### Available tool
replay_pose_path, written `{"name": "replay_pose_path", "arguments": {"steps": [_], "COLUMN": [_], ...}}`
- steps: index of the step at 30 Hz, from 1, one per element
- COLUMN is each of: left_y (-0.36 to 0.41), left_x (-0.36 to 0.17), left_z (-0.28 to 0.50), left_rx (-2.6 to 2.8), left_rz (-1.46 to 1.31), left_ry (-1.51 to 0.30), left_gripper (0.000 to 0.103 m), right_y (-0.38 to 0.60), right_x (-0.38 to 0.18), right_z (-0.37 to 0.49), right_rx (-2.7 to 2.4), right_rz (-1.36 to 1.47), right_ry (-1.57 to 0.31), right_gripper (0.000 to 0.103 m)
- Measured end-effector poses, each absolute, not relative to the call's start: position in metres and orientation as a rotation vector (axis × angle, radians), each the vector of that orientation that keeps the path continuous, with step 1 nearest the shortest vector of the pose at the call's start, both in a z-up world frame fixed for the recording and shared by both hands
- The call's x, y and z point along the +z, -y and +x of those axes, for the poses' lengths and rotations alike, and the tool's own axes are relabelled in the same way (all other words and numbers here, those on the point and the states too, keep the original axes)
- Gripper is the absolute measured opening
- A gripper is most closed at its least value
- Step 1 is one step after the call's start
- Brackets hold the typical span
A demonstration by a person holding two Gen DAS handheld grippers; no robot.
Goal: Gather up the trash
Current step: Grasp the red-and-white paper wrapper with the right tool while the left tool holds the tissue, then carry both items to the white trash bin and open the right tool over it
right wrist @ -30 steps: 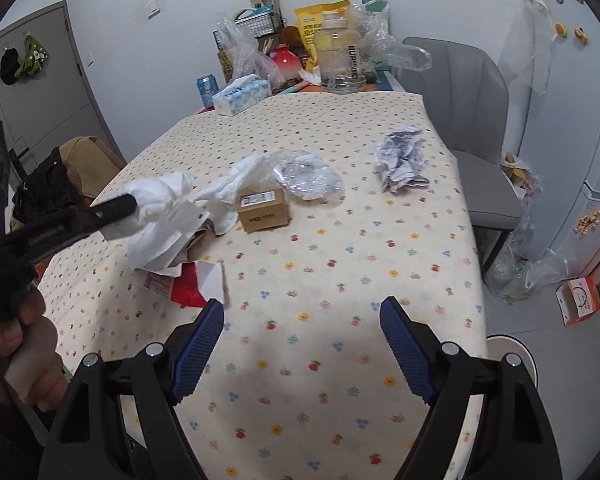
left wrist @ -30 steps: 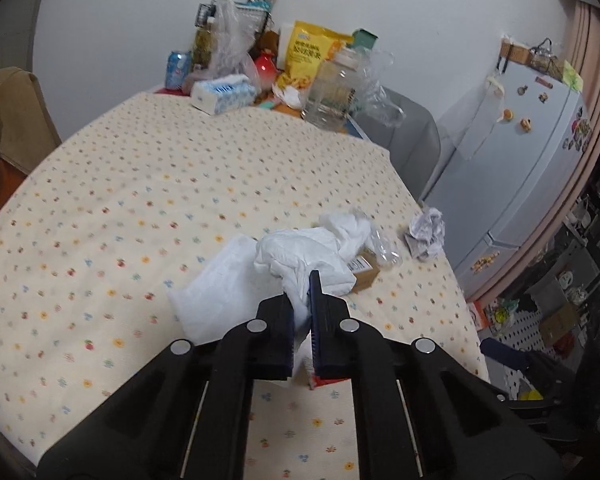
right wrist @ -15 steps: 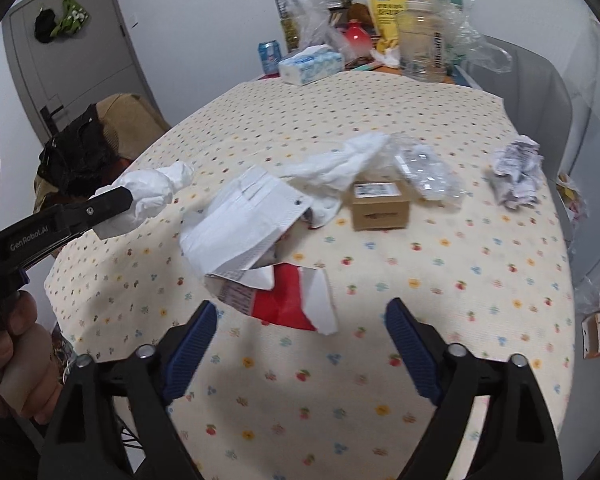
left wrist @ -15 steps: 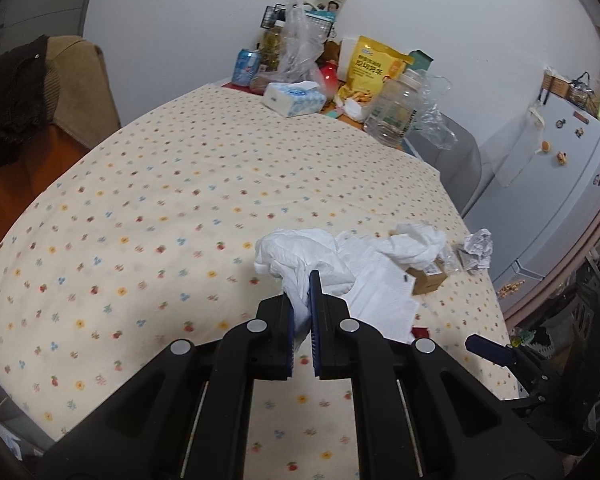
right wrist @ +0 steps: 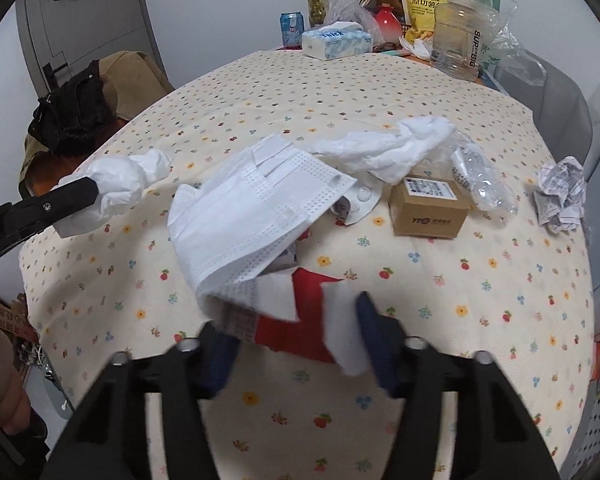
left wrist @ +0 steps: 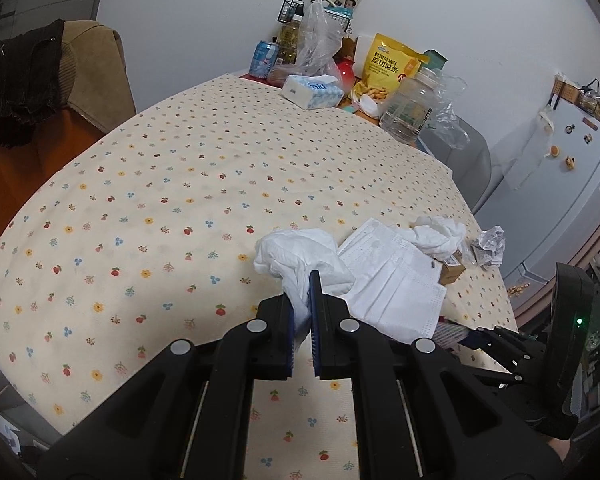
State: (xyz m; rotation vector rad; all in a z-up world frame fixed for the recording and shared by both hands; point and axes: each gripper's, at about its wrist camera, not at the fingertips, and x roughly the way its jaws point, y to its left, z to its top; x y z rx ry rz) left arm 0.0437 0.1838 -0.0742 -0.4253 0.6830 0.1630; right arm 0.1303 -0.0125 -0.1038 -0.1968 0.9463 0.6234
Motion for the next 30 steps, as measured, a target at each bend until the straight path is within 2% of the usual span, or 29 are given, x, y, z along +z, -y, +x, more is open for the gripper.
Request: {"name": "replay_pose_path", "arguments": {"steps": [2,7,30], "left_y": [-0.181,-0.166,-0.039], "left_x": [-0.073,-0.066,-0.033], "left_z": [0.044,0.045,0.086], "left_rx": [0.158,0.134,-0.101], "left_rz": [-0.424,-0.410,-0.259], "left_ry": [-0.681,-0.672,-0.652], "left_gripper": [0.007,0.007,0.007], "right_y": [0.017,0.035,0.188], "right_x": [-0.101,-0.090,-0.046], "right_z": [0.129,0.119,0.105], "right_rx": [0.638,0.629,0.398], "right_rz": [-0.180,-0.167,0.014], "right_ry": [-0.947,-0.914,-0.804], "right_gripper": [0.034,0.031,0.031]}}
